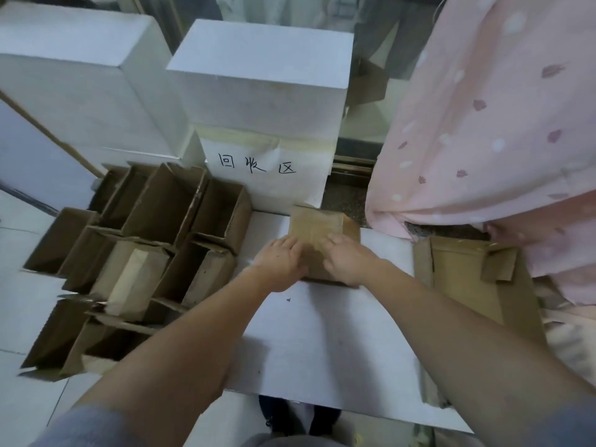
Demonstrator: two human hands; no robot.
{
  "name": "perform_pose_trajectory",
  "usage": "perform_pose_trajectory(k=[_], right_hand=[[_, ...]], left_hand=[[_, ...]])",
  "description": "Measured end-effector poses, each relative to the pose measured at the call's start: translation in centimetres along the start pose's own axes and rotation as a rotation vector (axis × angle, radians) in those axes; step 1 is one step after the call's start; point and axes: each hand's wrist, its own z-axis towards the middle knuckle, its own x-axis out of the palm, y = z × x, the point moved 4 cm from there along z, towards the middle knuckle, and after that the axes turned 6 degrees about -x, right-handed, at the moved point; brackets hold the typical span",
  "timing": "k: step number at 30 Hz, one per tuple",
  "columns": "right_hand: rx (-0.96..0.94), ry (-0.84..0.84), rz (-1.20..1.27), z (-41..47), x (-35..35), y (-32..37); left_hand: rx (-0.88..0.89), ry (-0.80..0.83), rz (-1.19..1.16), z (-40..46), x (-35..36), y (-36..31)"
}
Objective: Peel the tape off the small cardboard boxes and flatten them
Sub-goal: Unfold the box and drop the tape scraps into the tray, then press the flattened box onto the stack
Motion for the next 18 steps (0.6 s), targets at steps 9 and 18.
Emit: perform_pose_trajectory(k=[9,18], right_hand=[[-0.148,-0.106,-0.091,-2.9,-4.5,7.4],[-0.361,-0.093,-0.156,-4.7,-3.6,15.5]], left_hand=[[-0.054,-0.149,0.072,-8.0,-5.3,4.4],[-0.249,-0.286,0.022,-19.0,-5.2,7.7]])
